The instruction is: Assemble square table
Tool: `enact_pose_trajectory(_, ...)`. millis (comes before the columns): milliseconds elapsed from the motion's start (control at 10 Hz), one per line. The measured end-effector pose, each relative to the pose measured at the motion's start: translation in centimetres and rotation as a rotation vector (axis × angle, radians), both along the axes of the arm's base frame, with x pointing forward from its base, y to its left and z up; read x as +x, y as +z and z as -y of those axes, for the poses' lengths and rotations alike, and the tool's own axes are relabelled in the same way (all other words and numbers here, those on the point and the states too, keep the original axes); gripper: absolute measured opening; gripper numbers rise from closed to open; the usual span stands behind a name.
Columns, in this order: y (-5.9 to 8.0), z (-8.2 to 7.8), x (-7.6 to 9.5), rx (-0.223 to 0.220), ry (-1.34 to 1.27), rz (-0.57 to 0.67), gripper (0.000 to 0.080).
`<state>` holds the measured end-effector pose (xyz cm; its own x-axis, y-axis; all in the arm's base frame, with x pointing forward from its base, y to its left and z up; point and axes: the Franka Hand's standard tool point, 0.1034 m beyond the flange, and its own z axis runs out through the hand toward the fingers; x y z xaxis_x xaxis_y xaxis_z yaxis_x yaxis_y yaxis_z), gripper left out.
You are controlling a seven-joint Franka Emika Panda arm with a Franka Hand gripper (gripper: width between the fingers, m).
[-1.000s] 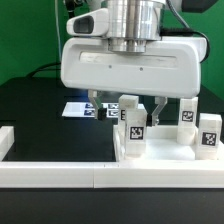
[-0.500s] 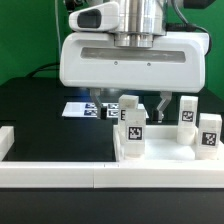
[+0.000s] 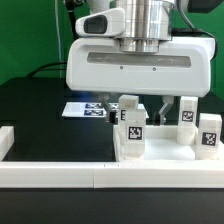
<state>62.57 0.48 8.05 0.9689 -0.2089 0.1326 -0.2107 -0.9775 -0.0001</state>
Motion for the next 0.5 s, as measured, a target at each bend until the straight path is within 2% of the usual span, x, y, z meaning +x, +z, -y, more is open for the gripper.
enact_pose_trajectory(100, -0.03, -0.03, -0.01, 0.012, -0.083, 0.002, 0.0391)
enact_pose_trajectory(200, -0.06, -0.02, -0.03, 0.022, -0.158, 0.004, 0.0288)
enact_pose_trajectory(500, -0.11, -0.03, -0.04, 0.049, -0.353, 0.008, 0.0288)
